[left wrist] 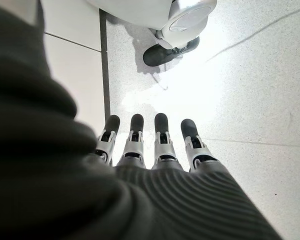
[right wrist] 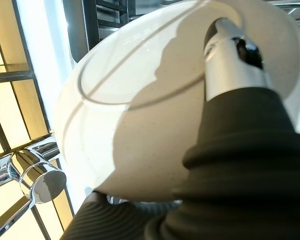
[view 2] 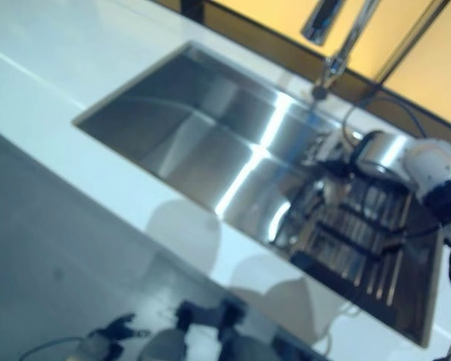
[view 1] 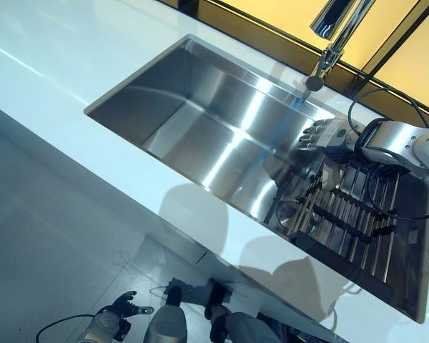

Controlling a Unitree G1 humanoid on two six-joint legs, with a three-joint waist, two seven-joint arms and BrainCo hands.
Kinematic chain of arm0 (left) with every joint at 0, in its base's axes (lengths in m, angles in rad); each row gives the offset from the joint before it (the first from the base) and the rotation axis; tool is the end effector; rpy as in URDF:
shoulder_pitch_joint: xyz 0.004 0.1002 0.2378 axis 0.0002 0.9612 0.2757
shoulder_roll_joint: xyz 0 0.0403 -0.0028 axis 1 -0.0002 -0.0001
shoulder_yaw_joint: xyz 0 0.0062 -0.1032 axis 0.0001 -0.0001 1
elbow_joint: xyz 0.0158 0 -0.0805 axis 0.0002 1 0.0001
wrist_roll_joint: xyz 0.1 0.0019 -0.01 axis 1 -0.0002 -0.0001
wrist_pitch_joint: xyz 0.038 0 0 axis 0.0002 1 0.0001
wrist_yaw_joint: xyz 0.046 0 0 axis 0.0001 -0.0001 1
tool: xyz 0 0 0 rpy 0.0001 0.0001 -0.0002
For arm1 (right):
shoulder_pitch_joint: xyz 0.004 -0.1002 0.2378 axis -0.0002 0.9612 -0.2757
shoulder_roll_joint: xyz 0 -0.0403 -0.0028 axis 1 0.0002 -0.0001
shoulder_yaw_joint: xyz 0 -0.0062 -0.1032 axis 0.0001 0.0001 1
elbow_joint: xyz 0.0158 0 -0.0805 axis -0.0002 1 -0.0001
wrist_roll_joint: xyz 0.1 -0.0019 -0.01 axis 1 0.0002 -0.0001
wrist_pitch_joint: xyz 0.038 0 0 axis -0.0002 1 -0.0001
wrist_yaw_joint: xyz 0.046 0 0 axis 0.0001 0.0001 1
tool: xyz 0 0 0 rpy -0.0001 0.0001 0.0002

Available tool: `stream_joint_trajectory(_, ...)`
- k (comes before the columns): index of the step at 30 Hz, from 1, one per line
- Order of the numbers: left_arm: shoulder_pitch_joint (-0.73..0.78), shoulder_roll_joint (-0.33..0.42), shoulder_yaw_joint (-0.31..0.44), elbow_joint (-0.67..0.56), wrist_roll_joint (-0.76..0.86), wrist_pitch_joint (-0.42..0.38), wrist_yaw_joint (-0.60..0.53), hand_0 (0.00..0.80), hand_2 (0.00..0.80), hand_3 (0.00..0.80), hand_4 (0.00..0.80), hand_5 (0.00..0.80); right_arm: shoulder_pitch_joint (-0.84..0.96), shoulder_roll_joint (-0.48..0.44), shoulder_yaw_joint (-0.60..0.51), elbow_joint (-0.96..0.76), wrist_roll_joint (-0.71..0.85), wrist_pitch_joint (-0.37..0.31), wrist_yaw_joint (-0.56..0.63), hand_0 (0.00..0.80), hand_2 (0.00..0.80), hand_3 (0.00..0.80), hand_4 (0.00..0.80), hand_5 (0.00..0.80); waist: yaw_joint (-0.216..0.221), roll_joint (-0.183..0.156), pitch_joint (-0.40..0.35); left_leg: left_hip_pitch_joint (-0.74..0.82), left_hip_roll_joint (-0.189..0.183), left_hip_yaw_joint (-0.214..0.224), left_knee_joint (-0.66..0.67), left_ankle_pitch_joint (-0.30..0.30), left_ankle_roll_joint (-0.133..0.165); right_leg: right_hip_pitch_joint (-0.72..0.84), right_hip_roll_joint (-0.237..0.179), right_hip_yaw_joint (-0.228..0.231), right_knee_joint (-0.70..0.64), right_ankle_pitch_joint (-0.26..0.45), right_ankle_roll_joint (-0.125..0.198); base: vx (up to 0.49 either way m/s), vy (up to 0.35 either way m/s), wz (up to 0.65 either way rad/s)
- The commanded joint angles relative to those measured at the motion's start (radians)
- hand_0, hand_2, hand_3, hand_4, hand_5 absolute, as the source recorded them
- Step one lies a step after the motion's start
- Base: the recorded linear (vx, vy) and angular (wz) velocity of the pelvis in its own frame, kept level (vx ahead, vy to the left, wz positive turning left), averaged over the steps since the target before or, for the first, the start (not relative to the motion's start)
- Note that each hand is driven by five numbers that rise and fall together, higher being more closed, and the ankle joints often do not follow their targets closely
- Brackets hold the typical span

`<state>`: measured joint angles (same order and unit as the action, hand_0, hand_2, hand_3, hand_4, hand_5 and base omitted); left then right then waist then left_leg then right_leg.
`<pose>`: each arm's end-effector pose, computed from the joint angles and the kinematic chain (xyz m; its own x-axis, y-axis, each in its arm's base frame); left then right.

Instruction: Take plates into dishwasher

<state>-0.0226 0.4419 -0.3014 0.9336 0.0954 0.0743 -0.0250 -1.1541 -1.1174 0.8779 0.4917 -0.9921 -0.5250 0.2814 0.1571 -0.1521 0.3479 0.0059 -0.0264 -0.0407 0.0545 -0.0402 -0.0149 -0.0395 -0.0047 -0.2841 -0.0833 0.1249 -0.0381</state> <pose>0.1219 0.2618 -0.0803 0.5219 0.2008 -0.8290 0.3772 0.8174 0.4354 0.3127 -0.2453 0.2484 0.8756 0.2451 -0.4162 -0.0348 -0.8274 -0.5605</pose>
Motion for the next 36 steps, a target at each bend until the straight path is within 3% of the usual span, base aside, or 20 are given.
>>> stream_joint_trajectory(1, 0.014, 0.035, -0.011, -0.030, -0.009, -0.004, 0.014, 0.000, 0.000, 0.000, 0.000, 0.000, -0.030, -0.052, 0.031, 0.052, -0.026, 0.055, 0.019, 0.000, 0.000, 0.000, 0.000, 0.000, 0.005, -0.012, -0.001, -0.108, 0.006, 0.078, 0.090, -0.068, 0.045, 0.051, 0.025, 0.023, 0.071, -0.185, 0.015, 0.000, 0.000, 0.00)
stream_joint_trajectory(2, 0.014, 0.035, -0.010, -0.031, -0.010, -0.004, 0.014, 0.000, 0.000, 0.000, 0.000, 0.000, -0.028, -0.051, 0.030, 0.052, -0.026, 0.057, 0.018, 0.000, 0.000, 0.000, 0.000, 0.000, 0.005, -0.012, -0.001, -0.108, 0.006, 0.079, 0.089, -0.068, 0.045, 0.051, 0.025, 0.024, 0.071, -0.185, 0.015, 0.000, 0.000, 0.00)
stream_joint_trajectory(4, 0.014, 0.036, -0.008, -0.033, -0.009, -0.003, 0.011, 0.000, 0.000, 0.000, 0.000, 0.000, -0.025, -0.053, 0.028, 0.050, -0.024, 0.060, 0.021, 0.135, 0.135, 0.135, 0.135, 0.135, 0.004, -0.012, -0.001, -0.108, 0.006, 0.080, 0.089, -0.068, 0.046, 0.051, 0.025, 0.025, 0.071, -0.185, 0.015, 0.000, 0.000, 0.00)
stream_joint_trajectory(7, 0.012, 0.037, -0.008, -0.032, -0.009, -0.001, 0.010, 0.000, 0.000, 0.000, 0.000, 0.000, -0.023, -0.055, 0.029, 0.055, -0.022, 0.058, 0.017, 0.408, 0.408, 0.408, 0.408, 0.408, 0.003, -0.013, -0.003, -0.107, 0.006, 0.081, 0.089, -0.068, 0.046, 0.051, 0.025, 0.026, 0.072, -0.184, 0.015, 0.000, 0.000, 0.00)
stream_joint_trajectory(9, 0.011, 0.037, -0.008, -0.029, -0.008, -0.002, 0.010, 0.000, 0.000, 0.000, 0.000, 0.000, -0.025, -0.055, 0.031, 0.060, -0.020, 0.057, 0.012, 0.464, 0.464, 0.464, 0.464, 0.464, 0.003, -0.012, -0.003, -0.106, 0.006, 0.082, 0.089, -0.069, 0.047, 0.051, 0.025, 0.027, 0.072, -0.184, 0.016, 0.000, 0.000, 0.00)
stream_joint_trajectory(12, 0.010, 0.037, -0.011, -0.033, -0.009, 0.003, 0.009, 0.000, 0.000, 0.000, 0.000, 0.000, -0.025, -0.056, 0.032, 0.060, -0.016, 0.058, 0.013, 0.665, 0.665, 0.665, 0.665, 0.665, 0.002, -0.013, -0.004, -0.104, 0.006, 0.083, 0.089, -0.070, 0.047, 0.053, 0.025, 0.028, 0.071, -0.183, 0.016, 0.001, 0.000, -0.01)
stream_joint_trajectory(16, 0.016, 0.035, -0.008, -0.031, -0.005, 0.000, 0.011, 0.000, 0.000, 0.000, 0.000, 0.000, -0.017, -0.057, 0.027, 0.061, -0.016, 0.057, 0.012, 0.781, 0.781, 0.781, 0.781, 0.781, 0.002, -0.013, -0.006, -0.100, 0.005, 0.084, 0.086, -0.070, 0.048, 0.055, 0.025, 0.029, 0.070, -0.184, 0.016, 0.000, 0.000, 0.00)
stream_joint_trajectory(36, 0.022, 0.028, -0.002, -0.033, -0.007, -0.002, 0.007, 0.000, 0.000, 0.000, 0.000, 0.000, -0.027, -0.066, 0.029, 0.055, -0.032, 0.046, 0.023, 0.800, 0.800, 0.800, 0.800, 0.800, -0.003, -0.017, -0.015, -0.089, 0.004, 0.094, 0.080, -0.076, 0.054, 0.059, 0.025, 0.038, 0.069, -0.184, 0.018, -0.001, 0.004, 0.00)
